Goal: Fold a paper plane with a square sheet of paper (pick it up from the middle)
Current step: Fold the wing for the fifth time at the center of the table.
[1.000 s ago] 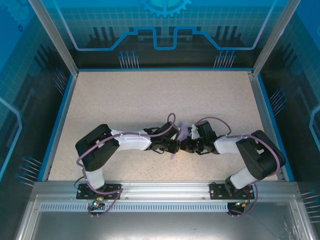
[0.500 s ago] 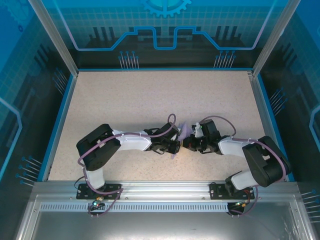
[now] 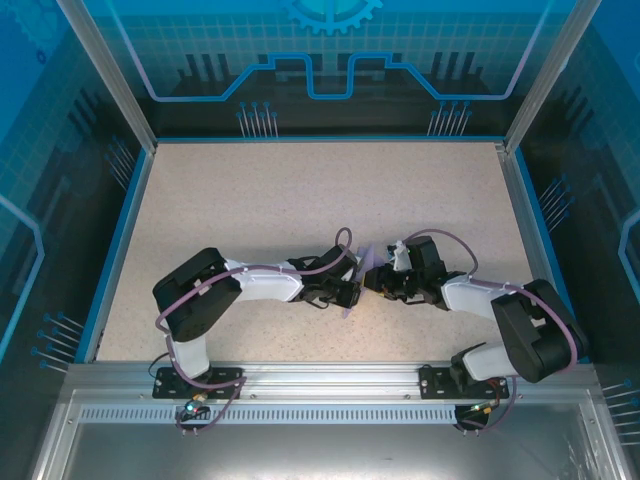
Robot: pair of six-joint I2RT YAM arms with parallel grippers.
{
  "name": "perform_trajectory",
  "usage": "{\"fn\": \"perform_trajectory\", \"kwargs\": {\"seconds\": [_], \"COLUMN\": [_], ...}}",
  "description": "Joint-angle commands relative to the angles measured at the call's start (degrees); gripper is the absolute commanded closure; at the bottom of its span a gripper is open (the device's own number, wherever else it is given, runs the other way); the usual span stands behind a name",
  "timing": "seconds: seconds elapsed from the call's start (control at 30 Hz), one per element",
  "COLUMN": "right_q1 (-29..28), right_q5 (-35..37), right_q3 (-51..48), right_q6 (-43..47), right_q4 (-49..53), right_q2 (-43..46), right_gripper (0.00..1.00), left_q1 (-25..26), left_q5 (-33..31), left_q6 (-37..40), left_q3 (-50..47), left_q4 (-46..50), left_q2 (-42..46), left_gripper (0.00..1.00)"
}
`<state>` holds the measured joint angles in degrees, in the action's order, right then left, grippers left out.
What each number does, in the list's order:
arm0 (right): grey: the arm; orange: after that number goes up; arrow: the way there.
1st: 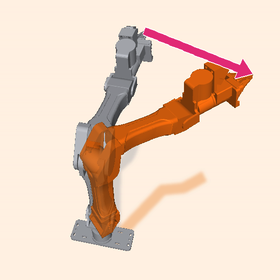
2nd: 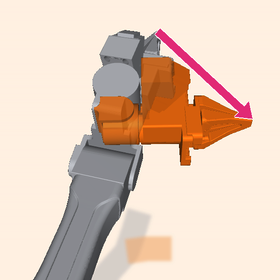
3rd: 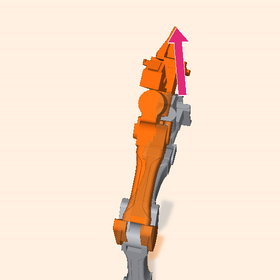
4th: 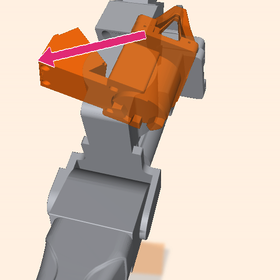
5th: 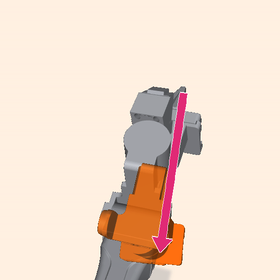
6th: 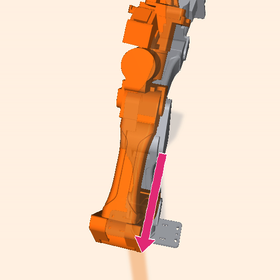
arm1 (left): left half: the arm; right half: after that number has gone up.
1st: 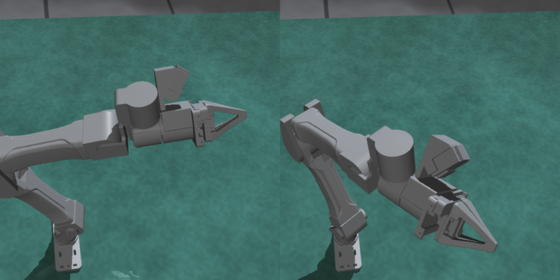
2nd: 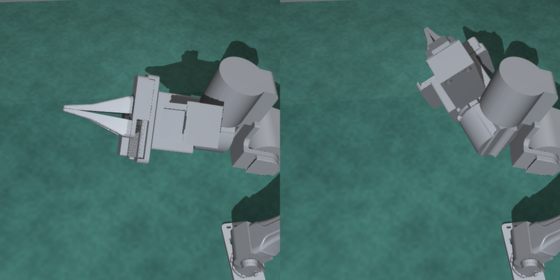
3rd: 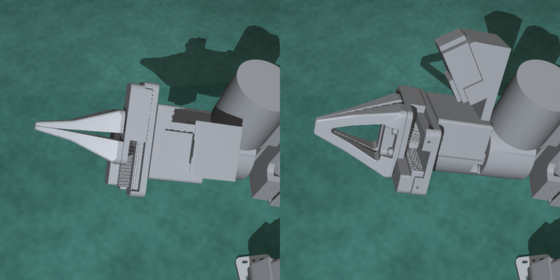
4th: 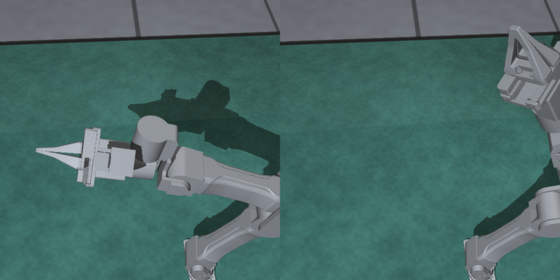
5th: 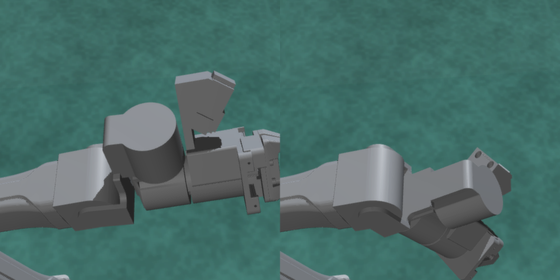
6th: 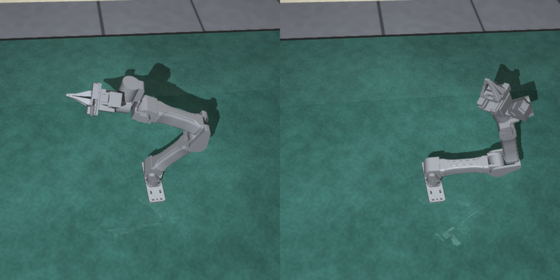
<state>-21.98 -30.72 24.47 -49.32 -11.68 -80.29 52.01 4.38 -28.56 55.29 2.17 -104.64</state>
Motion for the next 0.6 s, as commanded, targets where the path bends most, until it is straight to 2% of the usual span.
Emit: {"fn": "perform_trajectory", "kwargs": {"seconds": [0.0,0.1,0.27,0.57], "right_q1": [0.80,0.78,0.81,0.80], "right_q5": [-1.51,-1.69,-1.62,-1.64], "right_q3": [0.26,0.91,1.55,2.07], "right_q6": [-0.37,-0.35,0.72,1.23], "right_q4": [-1.03,-1.52,-0.70,-1.15], "right_q2": [-1.92,-2.93,-4.73,-6.60], "right_gripper": [0.70,0.70,0.80,0.88], "left_q1": [0.02,0.02,0.02,0.11], "left_q5": [1.07,1.07,1.15,1.51], "left_q6": [-0.43,-0.40,-0.10,0.69], "left_q3": [-0.88,-1.04,-1.23,-1.50], "left_q4": [0.29,0.22,-0.10,-0.43], "left_q2": [-0.26,-0.16,0.13,1.17], "left_gripper": [0.90,0.89,0.88,0.86]}}
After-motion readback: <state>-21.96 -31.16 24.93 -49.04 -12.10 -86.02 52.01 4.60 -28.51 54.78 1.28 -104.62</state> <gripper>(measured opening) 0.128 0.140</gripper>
